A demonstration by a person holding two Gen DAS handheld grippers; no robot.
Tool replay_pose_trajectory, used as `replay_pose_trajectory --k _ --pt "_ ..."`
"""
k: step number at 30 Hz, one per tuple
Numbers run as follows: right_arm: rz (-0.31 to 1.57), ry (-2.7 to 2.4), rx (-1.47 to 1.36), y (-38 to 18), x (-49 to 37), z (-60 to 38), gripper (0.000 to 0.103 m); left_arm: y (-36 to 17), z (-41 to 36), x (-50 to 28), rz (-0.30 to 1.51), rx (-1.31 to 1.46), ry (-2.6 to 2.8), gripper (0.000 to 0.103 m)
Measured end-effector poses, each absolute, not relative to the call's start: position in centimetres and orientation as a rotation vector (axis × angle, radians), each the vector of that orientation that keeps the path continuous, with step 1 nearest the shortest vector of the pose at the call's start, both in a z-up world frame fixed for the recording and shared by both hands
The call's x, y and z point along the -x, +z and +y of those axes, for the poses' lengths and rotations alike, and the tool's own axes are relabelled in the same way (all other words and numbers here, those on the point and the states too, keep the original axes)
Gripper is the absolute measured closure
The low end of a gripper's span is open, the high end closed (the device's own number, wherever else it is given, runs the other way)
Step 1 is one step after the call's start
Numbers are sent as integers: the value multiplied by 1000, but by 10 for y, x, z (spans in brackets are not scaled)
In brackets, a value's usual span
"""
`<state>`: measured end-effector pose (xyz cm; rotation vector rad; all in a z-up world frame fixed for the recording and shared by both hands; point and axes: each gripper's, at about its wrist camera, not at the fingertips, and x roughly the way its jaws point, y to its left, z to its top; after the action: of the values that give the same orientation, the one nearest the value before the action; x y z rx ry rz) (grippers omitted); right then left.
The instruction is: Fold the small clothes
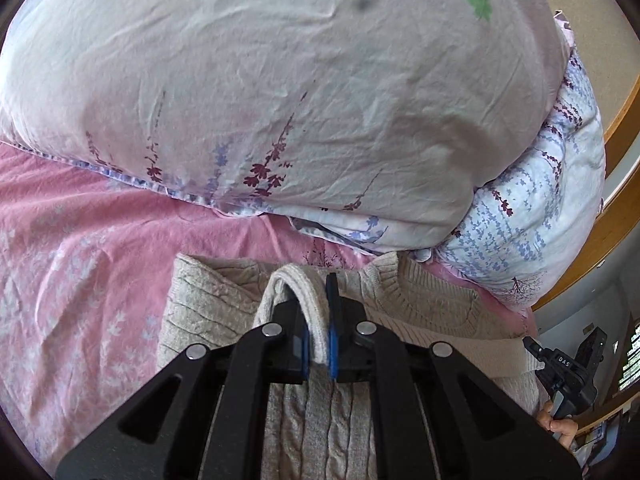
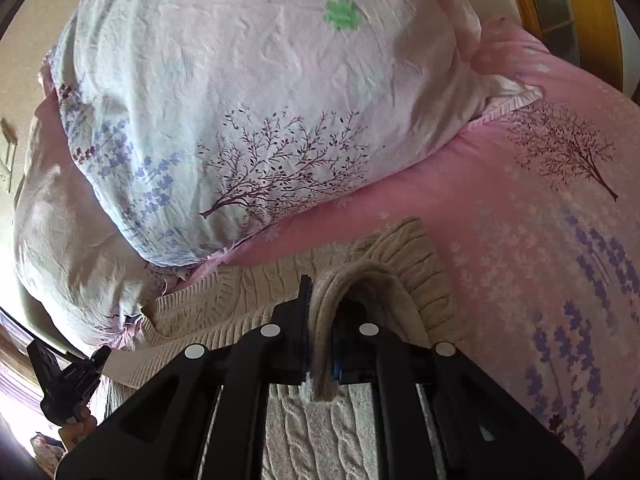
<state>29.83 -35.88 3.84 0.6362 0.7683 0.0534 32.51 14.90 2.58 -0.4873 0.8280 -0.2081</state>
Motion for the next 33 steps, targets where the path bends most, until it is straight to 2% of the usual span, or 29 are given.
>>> replay_pose_trajectory --k 2,4,5,6,7,9,11,13,15,19,24,26,27,28,30,33 --pt "774 57 -658 38 -303 -359 89 19 149 -328 849 492 -201 94" --pt "761 74 -690 39 -306 -360 66 17 149 -330 854 499 -200 94" --pt "744 77 -699 42 -307 -361 61 16 148 -330 856 506 -204 90" --pt "718 87 -706 46 -307 -362 50 17 149 -330 856 518 -215 82" --pt "693 97 -712 51 -307 -363 46 18 149 -330 851 530 -224 76" --pt "647 121 -714 60 -300 -366 46 27 151 -326 823 542 -234 56" --pt "619 126 -689 69 -287 -368 46 40 154 -318 789 528 -231 50" --pt "618 102 -633 73 -268 -374 46 51 162 -305 770 510 -241 49" --pt "649 53 -567 71 -248 -380 47 58 169 -290 766 483 -251 49" --pt "712 19 -524 52 -216 -396 61 55 176 -260 814 414 -267 51" --pt "757 29 -503 36 -194 -396 64 37 173 -239 877 365 -261 51" --pt "766 36 -479 33 -194 -387 68 29 171 -235 897 354 -260 51" --pt "771 37 -462 32 -193 -384 75 26 170 -233 904 345 -257 53" --pt "781 31 -436 32 -194 -380 79 24 168 -231 908 331 -254 56" --pt "774 23 -396 35 -192 -375 84 20 161 -229 920 297 -258 71" --pt "776 23 -390 39 -192 -375 85 17 155 -226 926 273 -253 77"
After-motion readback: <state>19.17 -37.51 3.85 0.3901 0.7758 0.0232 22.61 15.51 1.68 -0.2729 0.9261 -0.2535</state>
